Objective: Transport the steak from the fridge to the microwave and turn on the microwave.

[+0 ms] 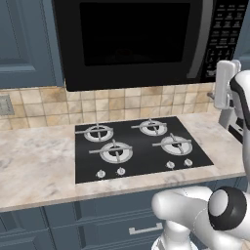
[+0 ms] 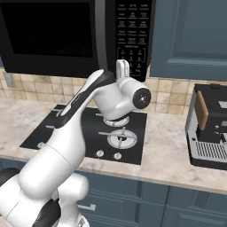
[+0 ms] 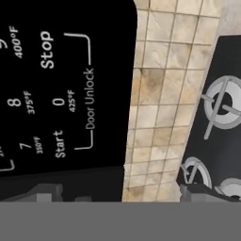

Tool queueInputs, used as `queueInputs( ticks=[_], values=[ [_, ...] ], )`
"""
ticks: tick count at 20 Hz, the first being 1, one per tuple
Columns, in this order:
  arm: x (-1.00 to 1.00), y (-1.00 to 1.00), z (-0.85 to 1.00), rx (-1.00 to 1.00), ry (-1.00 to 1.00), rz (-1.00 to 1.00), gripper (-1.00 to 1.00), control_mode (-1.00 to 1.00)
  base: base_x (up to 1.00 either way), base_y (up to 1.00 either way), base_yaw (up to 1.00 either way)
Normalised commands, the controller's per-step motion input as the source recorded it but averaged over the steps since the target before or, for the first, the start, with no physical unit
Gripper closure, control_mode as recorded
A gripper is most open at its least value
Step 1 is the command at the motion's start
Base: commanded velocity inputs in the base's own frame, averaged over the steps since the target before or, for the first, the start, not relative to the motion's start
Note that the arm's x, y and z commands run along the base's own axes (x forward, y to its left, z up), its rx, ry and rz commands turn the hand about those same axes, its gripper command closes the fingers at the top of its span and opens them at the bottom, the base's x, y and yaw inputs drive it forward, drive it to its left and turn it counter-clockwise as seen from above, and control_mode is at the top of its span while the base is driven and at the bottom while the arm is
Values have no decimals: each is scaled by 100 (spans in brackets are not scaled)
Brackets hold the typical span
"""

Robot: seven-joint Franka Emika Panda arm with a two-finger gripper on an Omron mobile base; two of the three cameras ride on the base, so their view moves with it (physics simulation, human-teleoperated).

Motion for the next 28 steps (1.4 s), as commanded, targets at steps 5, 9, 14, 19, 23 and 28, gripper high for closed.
queueInputs(
  ticks=[5,9,14,19,23,28],
  values=[
    [13,3,-8,0,0,0,-100,-100,0,0,0],
    [11,0,-1,0,0,0,-100,-100,0,0,0],
    [11,-2,0,0,0,0,-100,-100,0,0,0],
    [11,-6,0,0,0,0,-100,-100,0,0,0],
    [9,-11,0,0,0,0,-100,-100,0,0,0],
    [7,-15,0,0,0,0,-100,-100,0,0,0]
  ],
)
